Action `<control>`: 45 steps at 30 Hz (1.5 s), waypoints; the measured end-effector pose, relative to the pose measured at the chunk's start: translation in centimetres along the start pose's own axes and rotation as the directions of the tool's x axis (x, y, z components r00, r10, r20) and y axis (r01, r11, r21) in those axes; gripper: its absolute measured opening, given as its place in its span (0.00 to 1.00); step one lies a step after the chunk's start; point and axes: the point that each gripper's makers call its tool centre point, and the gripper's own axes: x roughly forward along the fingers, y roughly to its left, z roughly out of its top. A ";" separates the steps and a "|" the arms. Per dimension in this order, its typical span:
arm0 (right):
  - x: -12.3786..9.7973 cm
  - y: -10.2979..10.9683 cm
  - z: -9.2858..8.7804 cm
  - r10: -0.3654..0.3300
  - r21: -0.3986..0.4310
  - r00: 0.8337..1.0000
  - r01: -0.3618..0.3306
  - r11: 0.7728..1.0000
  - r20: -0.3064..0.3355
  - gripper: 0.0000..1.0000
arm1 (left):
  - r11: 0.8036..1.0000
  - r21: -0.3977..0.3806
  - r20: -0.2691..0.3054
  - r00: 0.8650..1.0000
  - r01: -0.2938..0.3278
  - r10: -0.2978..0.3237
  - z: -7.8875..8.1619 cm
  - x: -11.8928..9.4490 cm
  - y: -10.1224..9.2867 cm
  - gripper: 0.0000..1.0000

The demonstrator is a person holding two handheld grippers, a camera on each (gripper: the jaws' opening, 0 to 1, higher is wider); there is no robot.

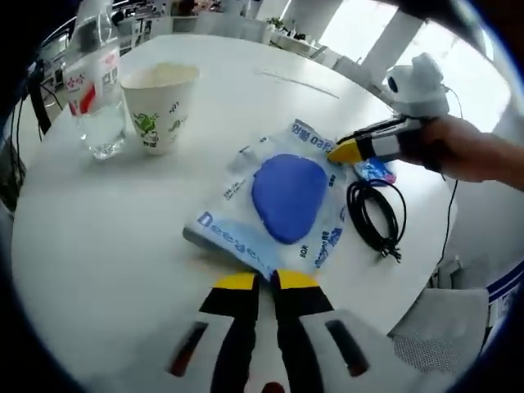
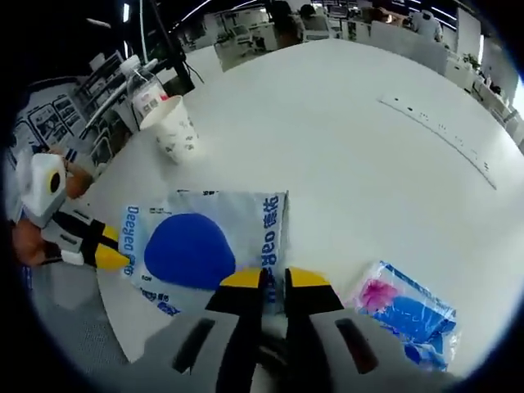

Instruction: Arrange the tabletop items into an orderly group along one side of the table until the central work area is clear of visible clutter.

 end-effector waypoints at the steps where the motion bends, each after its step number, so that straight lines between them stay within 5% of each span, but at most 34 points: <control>1: -0.2 0.3 0.3 0.006 0.014 1.000 -0.006 1.000 0.020 0.00 | 1.000 0.000 0.002 1.000 0.002 -0.002 0.1 0.0 0.0 0.01; 12: -2.2 1.8 0.0 -0.006 0.008 0.999 0.006 1.000 0.054 0.00 | 0.999 0.047 0.009 1.000 0.005 -0.006 1.5 -0.2 0.7 0.00; 27: -4.6 1.0 -0.5 -0.064 0.098 0.990 0.052 0.994 0.128 0.00 | 0.993 0.119 0.055 0.998 -0.002 -0.005 7.0 1.0 2.3 0.00; 45: -2.8 2.0 -2.9 -0.080 0.160 0.993 0.066 0.985 0.087 0.00 | 0.993 0.115 0.036 0.999 -0.014 0.010 7.6 2.5 4.6 0.00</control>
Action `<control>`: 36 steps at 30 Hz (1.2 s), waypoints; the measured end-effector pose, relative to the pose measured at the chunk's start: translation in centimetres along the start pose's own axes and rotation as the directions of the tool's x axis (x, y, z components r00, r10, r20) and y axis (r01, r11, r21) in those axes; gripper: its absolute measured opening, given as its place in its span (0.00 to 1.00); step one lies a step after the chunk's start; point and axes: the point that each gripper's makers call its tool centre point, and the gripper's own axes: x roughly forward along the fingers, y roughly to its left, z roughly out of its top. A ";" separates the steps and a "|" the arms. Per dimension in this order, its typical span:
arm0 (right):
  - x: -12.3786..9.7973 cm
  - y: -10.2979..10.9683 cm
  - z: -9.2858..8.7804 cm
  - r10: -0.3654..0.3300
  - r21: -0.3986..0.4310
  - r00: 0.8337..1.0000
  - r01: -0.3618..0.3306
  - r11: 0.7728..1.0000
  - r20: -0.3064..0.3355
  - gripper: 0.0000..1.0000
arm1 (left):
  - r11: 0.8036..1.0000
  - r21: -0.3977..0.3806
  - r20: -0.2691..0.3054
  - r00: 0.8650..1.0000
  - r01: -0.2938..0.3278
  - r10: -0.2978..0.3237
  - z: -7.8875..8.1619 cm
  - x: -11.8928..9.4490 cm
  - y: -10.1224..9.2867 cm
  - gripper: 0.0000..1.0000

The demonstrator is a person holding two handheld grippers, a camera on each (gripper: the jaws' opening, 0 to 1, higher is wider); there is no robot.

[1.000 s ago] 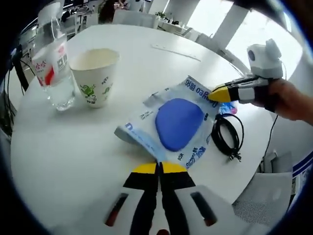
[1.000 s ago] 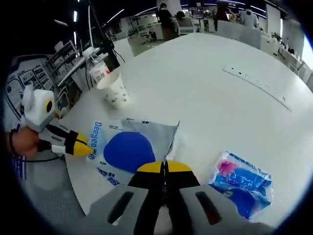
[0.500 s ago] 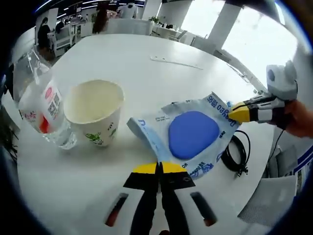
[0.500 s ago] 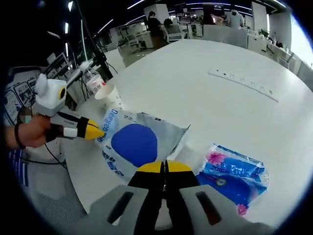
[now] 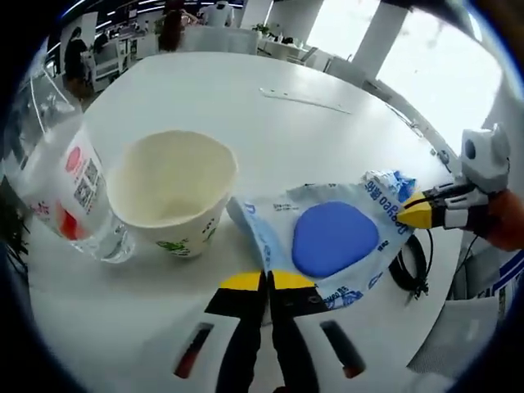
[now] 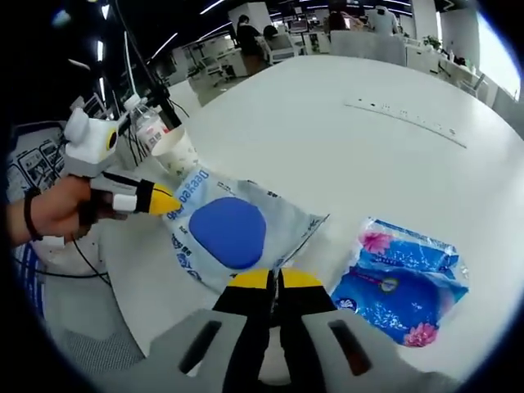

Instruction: Arrange the tabletop items into an orderly group along one side of the table until the central work area is clear of visible clutter.

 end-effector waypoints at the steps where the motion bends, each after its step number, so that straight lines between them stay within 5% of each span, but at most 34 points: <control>1: 0.0 0.0 -0.1 -0.001 0.001 1.000 0.001 1.000 0.000 0.00 | 1.000 0.000 0.000 1.000 0.002 -0.002 0.0 0.0 0.0 0.00; 13: -0.1 -0.4 -1.8 0.014 0.026 1.000 -0.013 1.000 -0.028 0.04 | 0.999 -0.030 0.013 1.000 0.028 -0.027 -1.1 -1.1 0.9 0.16; 22: -0.4 -0.3 -2.0 0.039 0.048 0.999 -0.038 0.998 -0.016 0.01 | 0.996 -0.059 0.003 0.998 0.061 -0.061 -2.3 -1.0 0.1 0.08; 36: 0.3 -1.4 0.8 0.015 0.050 1.000 -0.016 0.999 0.020 0.00 | 0.989 -0.144 0.060 0.998 0.044 -0.035 -0.4 -0.4 0.3 0.00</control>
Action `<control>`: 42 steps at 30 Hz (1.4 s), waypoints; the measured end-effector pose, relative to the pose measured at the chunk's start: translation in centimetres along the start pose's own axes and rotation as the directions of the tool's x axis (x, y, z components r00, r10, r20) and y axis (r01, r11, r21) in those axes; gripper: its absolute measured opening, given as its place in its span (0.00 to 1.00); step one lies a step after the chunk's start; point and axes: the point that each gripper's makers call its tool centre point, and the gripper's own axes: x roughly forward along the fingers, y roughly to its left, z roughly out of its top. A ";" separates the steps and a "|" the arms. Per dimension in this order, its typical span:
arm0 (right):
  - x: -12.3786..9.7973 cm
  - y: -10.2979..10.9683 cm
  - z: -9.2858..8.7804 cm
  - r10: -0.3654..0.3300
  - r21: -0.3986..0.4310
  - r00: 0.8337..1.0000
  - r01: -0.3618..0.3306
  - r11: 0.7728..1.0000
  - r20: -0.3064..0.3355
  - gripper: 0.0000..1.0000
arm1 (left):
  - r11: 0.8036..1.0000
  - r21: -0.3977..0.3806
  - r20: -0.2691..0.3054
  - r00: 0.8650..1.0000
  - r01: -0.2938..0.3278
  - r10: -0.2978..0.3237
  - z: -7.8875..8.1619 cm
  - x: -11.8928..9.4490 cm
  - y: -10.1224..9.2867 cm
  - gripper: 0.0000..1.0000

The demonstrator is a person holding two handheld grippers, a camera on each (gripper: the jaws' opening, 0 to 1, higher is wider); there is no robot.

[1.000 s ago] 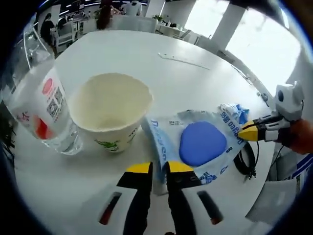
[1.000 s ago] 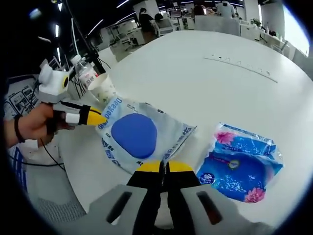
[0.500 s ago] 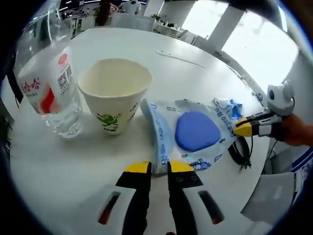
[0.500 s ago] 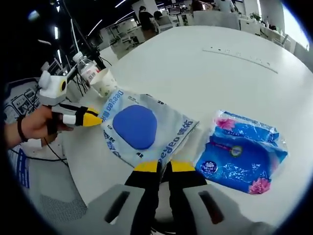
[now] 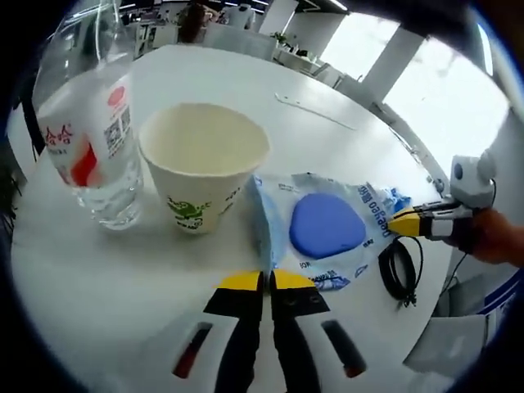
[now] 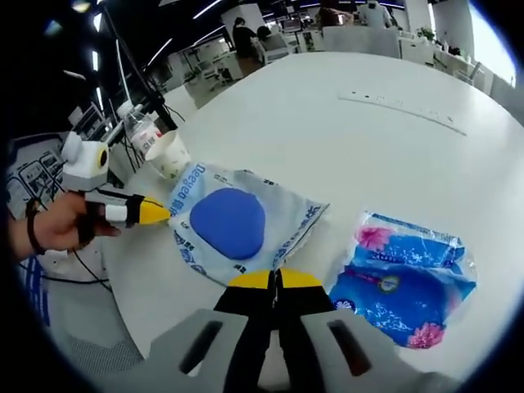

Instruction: Arrange the tabletop items into an orderly group along one side of the table until the central work area is clear of visible clutter.

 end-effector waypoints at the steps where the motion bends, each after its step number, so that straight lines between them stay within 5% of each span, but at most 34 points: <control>1: 0.1 -0.2 0.2 -0.003 -0.001 1.000 0.003 1.000 0.002 0.00 | 1.000 -0.006 0.002 1.000 -0.002 0.002 0.2 0.2 0.0 0.00; 30: 1.1 -1.4 1.2 -0.010 0.022 1.000 0.010 1.000 0.002 0.00 | 0.997 -0.073 0.048 0.998 -0.025 0.028 2.3 0.7 0.6 0.01; 42: 0.1 -1.8 0.8 -0.030 -0.001 1.000 0.030 1.000 -0.005 0.11 | 0.997 -0.061 0.041 0.998 -0.039 0.041 2.0 -0.1 0.9 0.12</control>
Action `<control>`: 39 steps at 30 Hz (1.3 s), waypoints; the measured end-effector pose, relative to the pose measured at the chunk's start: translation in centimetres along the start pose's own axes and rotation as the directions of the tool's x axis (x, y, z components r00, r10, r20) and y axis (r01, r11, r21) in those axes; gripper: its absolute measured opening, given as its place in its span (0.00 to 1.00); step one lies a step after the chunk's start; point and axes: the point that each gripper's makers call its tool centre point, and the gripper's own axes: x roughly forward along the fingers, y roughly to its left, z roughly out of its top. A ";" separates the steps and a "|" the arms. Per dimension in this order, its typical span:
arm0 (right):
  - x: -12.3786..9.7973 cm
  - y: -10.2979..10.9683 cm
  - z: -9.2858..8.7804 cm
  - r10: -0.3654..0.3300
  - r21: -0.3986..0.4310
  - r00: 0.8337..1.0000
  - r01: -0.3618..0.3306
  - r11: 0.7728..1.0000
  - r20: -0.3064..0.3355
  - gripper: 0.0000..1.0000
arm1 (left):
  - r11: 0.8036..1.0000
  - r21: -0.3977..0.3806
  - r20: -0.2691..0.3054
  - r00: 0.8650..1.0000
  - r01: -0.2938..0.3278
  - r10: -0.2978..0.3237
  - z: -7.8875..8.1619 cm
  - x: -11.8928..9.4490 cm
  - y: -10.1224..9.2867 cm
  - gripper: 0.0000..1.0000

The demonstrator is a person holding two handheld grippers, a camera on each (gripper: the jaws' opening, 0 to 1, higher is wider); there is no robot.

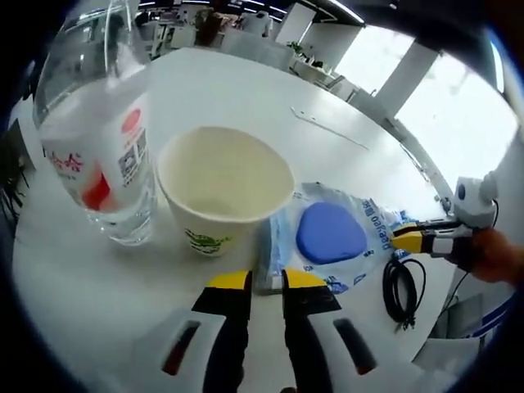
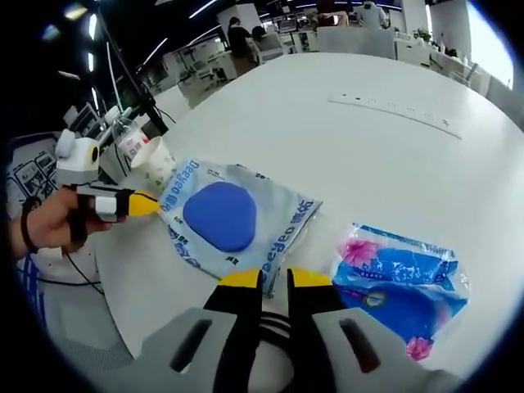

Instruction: Arrange the tabletop items into an orderly group along one side of the table until the central work area is clear of visible clutter.

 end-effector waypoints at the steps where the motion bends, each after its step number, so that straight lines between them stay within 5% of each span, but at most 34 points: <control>1: -0.2 0.0 0.0 -0.002 -0.002 1.000 0.002 1.000 0.002 0.11 | 1.000 0.001 0.002 1.000 0.000 0.000 -0.1 -0.3 -0.1 0.12; 12: -2.9 0.3 -0.3 -0.011 -0.018 0.999 0.012 1.000 0.052 0.09 | 1.000 0.020 0.020 1.000 0.006 -0.007 -0.8 -2.3 -0.8 0.12; 39: -6.9 -1.8 -7.1 -0.097 0.019 0.994 0.096 0.995 0.043 0.18 | 0.992 0.110 0.041 0.997 0.057 -0.062 -4.6 -7.4 -2.7 0.13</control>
